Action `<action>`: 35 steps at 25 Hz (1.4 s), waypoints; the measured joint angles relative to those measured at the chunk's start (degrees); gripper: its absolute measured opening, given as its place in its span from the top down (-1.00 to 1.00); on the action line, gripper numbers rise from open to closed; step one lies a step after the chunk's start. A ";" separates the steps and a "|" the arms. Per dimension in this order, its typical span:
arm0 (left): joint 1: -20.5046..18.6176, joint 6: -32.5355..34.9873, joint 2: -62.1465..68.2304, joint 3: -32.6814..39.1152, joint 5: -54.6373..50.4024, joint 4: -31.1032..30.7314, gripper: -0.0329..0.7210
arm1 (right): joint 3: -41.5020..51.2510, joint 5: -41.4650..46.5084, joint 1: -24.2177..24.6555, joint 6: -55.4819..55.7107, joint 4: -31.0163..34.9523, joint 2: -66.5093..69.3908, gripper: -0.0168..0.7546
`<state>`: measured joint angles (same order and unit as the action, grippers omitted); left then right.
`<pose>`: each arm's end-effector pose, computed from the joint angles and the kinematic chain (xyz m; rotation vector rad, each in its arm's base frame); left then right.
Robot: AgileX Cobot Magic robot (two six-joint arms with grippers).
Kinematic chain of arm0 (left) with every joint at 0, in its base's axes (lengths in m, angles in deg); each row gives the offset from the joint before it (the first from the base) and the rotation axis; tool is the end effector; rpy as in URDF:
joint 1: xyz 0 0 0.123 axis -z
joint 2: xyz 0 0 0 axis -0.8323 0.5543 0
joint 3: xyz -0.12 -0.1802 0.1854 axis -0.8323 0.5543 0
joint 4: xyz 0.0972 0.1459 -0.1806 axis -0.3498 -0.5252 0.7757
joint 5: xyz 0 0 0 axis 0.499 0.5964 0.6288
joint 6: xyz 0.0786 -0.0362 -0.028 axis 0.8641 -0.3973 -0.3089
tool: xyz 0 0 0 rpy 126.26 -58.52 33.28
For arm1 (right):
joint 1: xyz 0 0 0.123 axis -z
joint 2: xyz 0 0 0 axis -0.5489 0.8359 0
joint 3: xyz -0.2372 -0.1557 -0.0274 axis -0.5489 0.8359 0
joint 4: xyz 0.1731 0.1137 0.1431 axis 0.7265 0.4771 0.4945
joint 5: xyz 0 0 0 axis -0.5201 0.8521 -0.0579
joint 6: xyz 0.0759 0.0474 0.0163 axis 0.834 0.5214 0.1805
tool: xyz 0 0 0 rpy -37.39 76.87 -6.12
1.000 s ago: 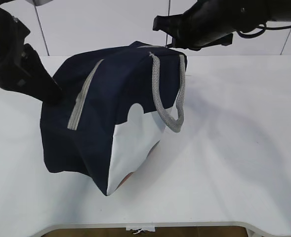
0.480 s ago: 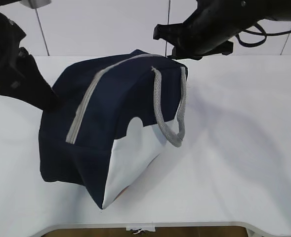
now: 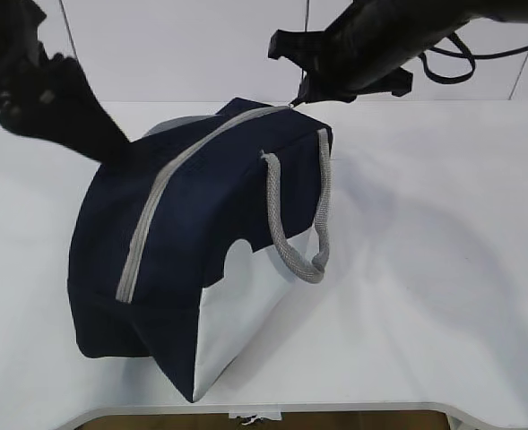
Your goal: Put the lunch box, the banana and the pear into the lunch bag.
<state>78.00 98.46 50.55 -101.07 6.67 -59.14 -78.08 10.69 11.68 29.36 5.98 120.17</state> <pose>0.2618 -0.1426 0.3548 1.0256 2.4015 -0.5516 0.4043 0.1621 0.2880 0.0915 2.3514 0.4435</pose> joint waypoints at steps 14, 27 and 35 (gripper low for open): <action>0.00 -0.33 10.15 -5.71 1.41 7.61 -0.32 | -1.91 3.93 0.00 -10.21 11.77 0.05 0.95; 0.00 2.95 15.85 -6.46 2.35 12.20 0.54 | -1.91 4.22 0.10 -12.78 14.71 0.05 0.95; 0.00 3.94 15.85 -6.46 1.13 11.27 0.91 | -1.91 4.27 0.10 -13.74 14.88 0.05 0.95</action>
<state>78.00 102.40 66.40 -107.53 7.80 -47.88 -79.99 14.96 11.78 15.62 20.85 120.22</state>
